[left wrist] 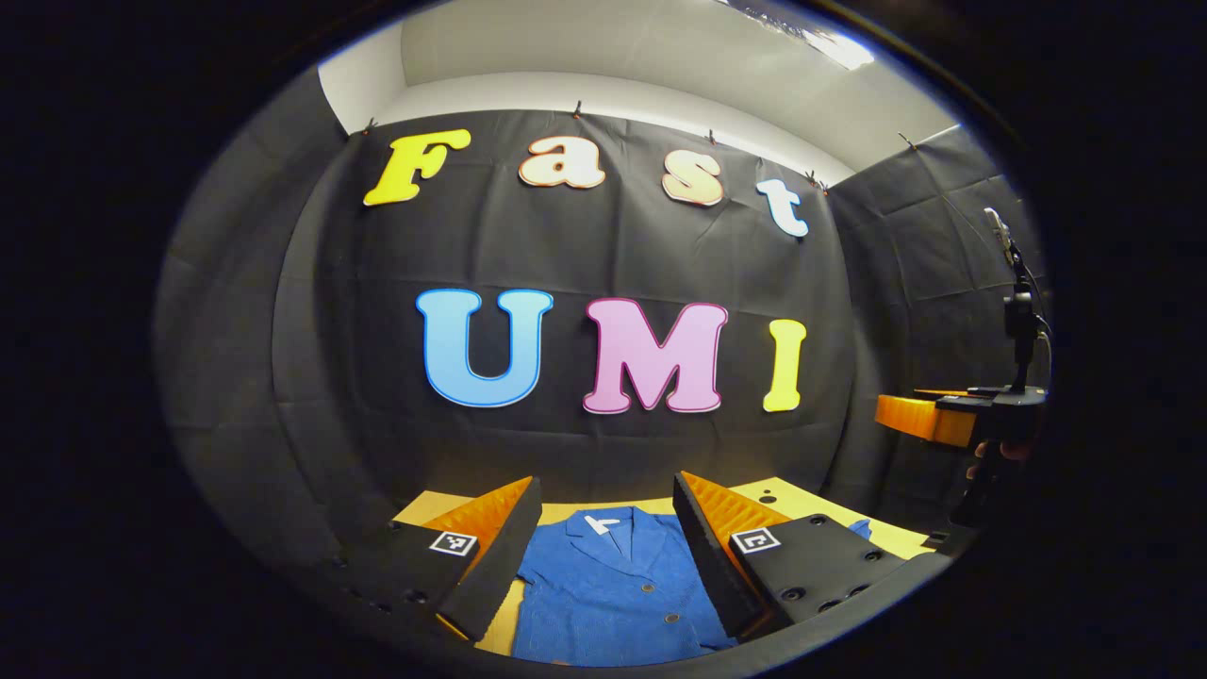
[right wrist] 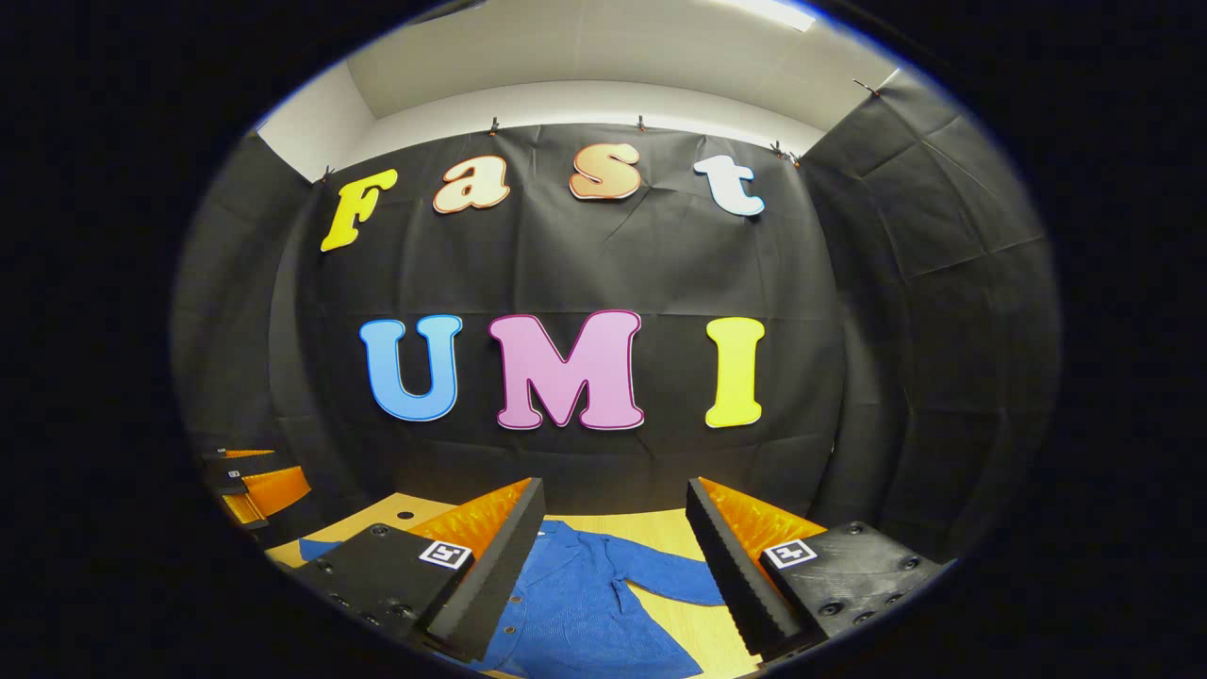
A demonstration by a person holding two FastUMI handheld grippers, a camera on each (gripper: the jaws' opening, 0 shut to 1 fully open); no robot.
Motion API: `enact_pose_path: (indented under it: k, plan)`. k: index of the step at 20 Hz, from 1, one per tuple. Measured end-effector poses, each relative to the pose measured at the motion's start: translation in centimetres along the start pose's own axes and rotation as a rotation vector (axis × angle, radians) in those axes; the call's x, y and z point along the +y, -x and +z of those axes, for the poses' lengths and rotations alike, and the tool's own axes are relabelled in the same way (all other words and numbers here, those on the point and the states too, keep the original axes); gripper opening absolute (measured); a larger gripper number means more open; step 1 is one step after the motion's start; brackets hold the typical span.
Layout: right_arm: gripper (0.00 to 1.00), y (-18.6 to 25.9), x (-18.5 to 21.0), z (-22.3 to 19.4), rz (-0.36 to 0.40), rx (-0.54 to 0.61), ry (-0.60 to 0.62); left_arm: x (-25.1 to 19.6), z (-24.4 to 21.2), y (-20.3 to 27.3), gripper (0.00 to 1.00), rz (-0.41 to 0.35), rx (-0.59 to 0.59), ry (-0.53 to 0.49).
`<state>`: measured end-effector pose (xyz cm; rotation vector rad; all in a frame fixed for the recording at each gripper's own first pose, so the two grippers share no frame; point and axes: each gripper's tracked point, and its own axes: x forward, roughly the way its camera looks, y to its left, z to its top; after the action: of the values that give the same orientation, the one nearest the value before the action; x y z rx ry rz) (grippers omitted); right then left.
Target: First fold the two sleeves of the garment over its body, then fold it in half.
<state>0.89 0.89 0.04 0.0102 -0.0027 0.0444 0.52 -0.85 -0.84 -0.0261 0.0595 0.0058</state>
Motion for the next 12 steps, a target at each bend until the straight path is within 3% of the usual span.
enact_pose_path:
  k: [12]
  plan:
    - [0.96,0.4,0.6,-1.5,0.001,0.064,-0.003,0.3,0.9,1.4,0.8,-0.012,-0.029,-0.014]
